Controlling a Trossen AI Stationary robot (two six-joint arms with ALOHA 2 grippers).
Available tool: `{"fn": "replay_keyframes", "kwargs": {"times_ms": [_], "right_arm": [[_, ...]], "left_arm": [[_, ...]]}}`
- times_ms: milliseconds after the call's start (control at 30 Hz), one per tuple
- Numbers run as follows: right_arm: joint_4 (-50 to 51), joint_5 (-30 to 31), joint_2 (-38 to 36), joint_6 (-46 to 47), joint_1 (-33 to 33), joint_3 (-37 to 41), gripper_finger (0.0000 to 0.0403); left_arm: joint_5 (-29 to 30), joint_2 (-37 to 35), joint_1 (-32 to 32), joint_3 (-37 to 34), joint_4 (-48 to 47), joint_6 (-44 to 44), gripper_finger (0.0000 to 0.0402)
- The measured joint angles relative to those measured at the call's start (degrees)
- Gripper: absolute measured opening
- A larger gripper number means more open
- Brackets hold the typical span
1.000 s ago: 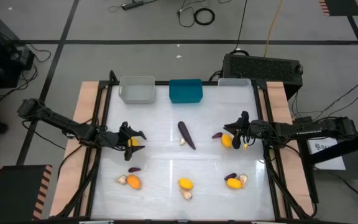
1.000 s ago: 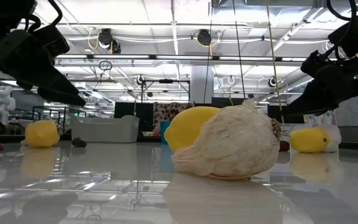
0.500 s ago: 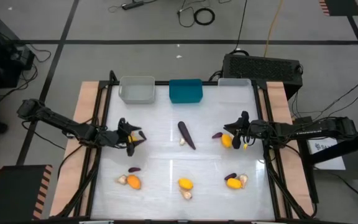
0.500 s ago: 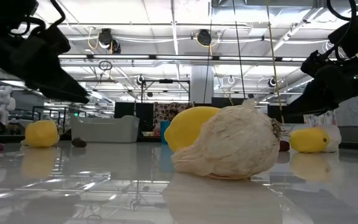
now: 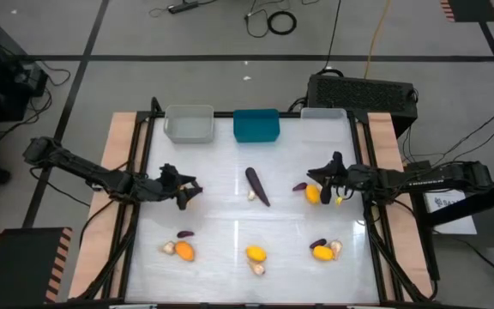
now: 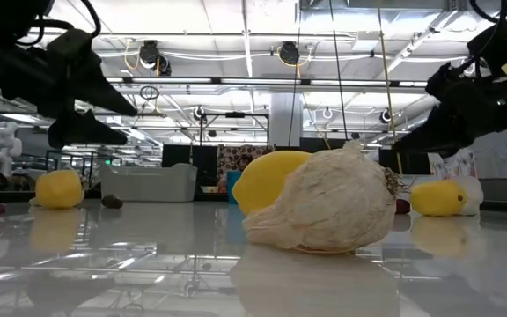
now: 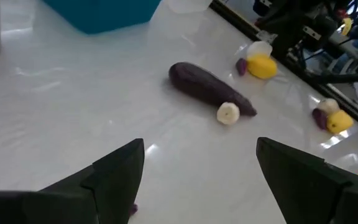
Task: Sort produce into baskets
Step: Put the top left lemon into the gray bin
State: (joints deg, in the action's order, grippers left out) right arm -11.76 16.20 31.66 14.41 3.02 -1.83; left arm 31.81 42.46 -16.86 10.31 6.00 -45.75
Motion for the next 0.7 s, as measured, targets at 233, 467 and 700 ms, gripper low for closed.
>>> {"fn": "replay_keyframes", "kwargs": {"times_ms": [233,467,700], "right_arm": [[-9.82,-0.22,0.0,4.64,-0.01,0.0,0.0045],[-17.26,-5.98,0.13,3.63,-0.76,0.0,0.0045],[-17.59,-5.94,2.42,0.53,-2.63,0.0,0.0045]], "left_arm": [[0.87,0.22,2.22,0.0,0.22,-2.17,0.0318],[-12.48,0.26,3.72,0.0,3.06,3.38,0.0318],[-18.82,0.28,3.72,3.15,1.24,9.4,0.0318]]}}
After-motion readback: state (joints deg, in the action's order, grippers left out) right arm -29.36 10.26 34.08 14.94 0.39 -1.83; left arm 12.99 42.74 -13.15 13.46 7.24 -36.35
